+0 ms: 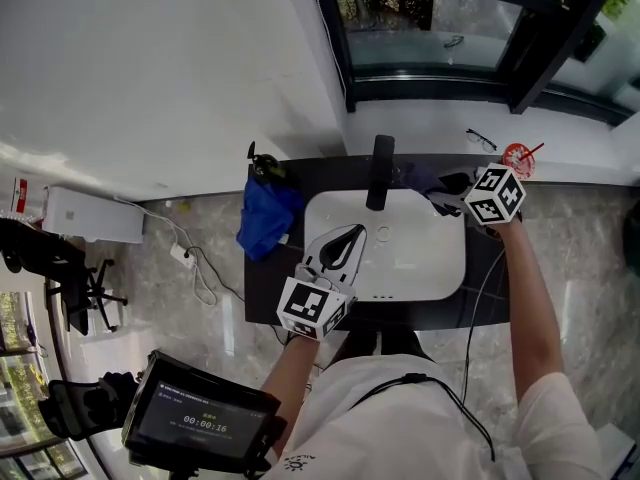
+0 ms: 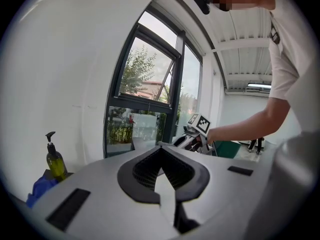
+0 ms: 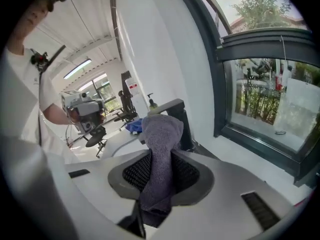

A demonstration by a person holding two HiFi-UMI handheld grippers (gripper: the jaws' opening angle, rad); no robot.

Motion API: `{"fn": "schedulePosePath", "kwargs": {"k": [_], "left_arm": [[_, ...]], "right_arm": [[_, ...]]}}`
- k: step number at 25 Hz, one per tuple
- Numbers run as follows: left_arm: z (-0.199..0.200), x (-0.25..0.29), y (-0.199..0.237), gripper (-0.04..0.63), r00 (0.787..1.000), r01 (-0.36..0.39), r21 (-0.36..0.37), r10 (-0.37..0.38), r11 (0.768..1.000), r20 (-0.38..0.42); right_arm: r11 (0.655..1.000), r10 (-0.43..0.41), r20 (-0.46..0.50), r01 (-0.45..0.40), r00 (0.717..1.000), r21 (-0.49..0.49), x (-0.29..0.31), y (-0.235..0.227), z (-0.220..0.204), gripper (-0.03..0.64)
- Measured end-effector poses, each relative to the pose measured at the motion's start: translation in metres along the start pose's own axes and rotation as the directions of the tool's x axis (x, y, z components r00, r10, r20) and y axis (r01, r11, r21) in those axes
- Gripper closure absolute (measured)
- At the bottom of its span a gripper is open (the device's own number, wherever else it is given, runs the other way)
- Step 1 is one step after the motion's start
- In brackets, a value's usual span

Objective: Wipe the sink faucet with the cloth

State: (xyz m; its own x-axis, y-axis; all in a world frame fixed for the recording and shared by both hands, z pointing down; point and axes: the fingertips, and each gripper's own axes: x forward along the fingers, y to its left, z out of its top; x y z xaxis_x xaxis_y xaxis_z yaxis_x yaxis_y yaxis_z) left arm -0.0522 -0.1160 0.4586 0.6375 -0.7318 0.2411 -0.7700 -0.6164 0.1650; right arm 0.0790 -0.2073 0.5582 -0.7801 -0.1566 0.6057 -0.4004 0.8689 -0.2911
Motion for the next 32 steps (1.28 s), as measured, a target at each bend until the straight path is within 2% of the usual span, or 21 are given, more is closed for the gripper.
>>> {"fn": "schedulePosePath", "kwargs": {"k": [3, 6, 10, 14, 17, 21, 27, 32], "left_arm": [[0.002, 0.0, 0.0, 0.595, 1.0, 0.002, -0.002, -0.002, 1.0, 0.008], [0.003, -0.001, 0.001, 0.595, 1.0, -0.003, -0.004, 0.003, 1.0, 0.013], [0.007, -0.007, 0.002, 0.595, 1.0, -0.014, -0.003, 0.014, 1.0, 0.012], [0.005, -0.013, 0.008, 0.595, 0.999, -0.034, -0.006, 0.034, 0.999, 0.019], [0.003, -0.016, 0.012, 0.595, 0.999, -0.05, -0.01, 0.05, 0.999, 0.016], [0.001, -0.019, 0.014, 0.595, 0.998, -0.057, -0.01, 0.058, 0.998, 0.016], [0.0, -0.018, 0.014, 0.595, 0.998, -0.055, -0.01, 0.055, 0.998, 0.007], [0.001, -0.016, 0.01, 0.595, 0.999, -0.043, -0.006, 0.043, 0.999, 0.01]], "right_arm": [[0.995, 0.096, 0.052, -0.094, 0.994, -0.043, -0.002, 0.036, 0.014, 0.514], [0.977, 0.183, 0.041, -0.177, 0.982, -0.117, 0.012, 0.067, 0.03, 0.514], [0.948, 0.245, -0.11, -0.262, 0.963, -0.18, 0.045, 0.089, 0.031, 0.514], [0.936, 0.247, -0.291, -0.306, 0.924, -0.177, 0.071, 0.085, 0.014, 0.514], [0.946, 0.203, -0.353, -0.276, 0.913, -0.17, 0.078, 0.068, 0.01, 0.514], [0.967, 0.144, -0.353, -0.207, 0.925, -0.147, 0.081, 0.041, 0.013, 0.514], [0.99, 0.004, -0.255, -0.04, 0.967, -0.136, 0.076, -0.001, 0.025, 0.514], [0.991, -0.118, -0.147, 0.106, 0.982, -0.085, 0.059, -0.027, 0.023, 0.514]]}}
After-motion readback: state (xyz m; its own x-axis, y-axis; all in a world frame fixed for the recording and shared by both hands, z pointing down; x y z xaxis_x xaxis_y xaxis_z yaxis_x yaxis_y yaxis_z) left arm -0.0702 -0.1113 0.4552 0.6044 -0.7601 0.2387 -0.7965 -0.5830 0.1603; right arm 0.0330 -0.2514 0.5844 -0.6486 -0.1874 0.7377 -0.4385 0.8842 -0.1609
